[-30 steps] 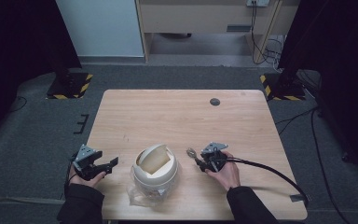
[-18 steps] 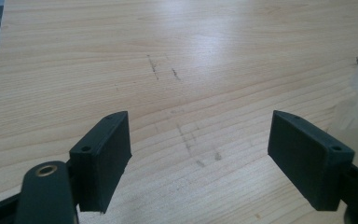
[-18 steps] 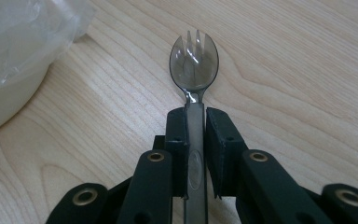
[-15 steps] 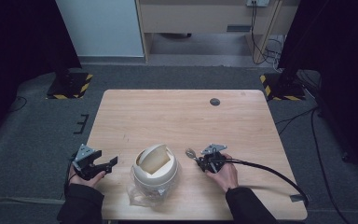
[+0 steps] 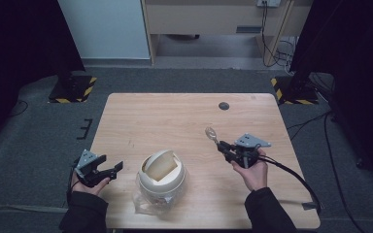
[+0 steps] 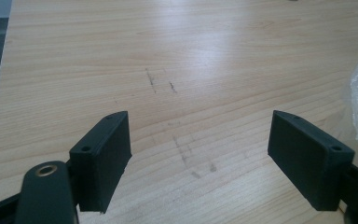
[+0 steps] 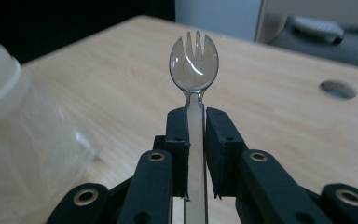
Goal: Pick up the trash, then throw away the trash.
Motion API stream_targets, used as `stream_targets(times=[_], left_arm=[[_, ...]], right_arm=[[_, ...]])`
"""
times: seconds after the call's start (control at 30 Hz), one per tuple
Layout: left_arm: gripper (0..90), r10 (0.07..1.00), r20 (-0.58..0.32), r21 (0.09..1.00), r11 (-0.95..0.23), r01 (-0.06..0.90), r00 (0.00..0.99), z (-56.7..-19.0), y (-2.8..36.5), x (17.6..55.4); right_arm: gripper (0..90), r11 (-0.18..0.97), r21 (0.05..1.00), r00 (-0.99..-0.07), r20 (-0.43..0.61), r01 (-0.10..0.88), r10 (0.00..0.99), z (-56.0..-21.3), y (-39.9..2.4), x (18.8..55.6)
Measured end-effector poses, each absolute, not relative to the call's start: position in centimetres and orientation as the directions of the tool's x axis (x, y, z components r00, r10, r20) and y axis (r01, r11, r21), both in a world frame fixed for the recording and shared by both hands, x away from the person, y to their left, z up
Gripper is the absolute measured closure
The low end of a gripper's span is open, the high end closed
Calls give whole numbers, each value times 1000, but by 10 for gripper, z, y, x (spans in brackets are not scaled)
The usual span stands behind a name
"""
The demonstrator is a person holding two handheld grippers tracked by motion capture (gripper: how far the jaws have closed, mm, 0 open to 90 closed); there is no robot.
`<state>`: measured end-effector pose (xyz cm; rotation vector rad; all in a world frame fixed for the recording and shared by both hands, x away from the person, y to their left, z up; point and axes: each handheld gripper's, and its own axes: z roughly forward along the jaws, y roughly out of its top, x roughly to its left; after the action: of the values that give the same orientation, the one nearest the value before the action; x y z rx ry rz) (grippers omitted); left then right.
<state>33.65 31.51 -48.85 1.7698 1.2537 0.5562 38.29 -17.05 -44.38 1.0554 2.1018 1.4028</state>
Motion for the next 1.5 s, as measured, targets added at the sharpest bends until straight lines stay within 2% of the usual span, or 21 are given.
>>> stream_targets(times=[0.17,0.23,0.43,0.83,1.0,1.3,1.5], left_arm=[[207,904,-125,863,-105,494,410,-483,311,334],[206,901,-127,874,-95,476,414,-480,309,333],[201,895,-131,915,-57,400,427,-463,301,325],[202,849,-112,982,14,190,517,-397,275,315],[210,799,-99,993,43,107,594,-363,247,314],[255,742,-112,994,75,84,661,-343,203,321],[285,720,-133,991,80,110,681,-338,180,330]], right_arm=[[800,142,942,-620,83,304,781,-421,-190,379],[800,147,950,-614,56,275,787,-412,-195,378],[800,95,966,-608,73,240,790,-401,-205,374],[800,72,985,-669,54,159,741,-389,-199,368],[800,54,991,-696,44,119,716,-380,-191,363],[800,39,996,-734,31,78,679,-372,-172,360],[800,31,998,-757,23,57,653,-370,-159,359]])
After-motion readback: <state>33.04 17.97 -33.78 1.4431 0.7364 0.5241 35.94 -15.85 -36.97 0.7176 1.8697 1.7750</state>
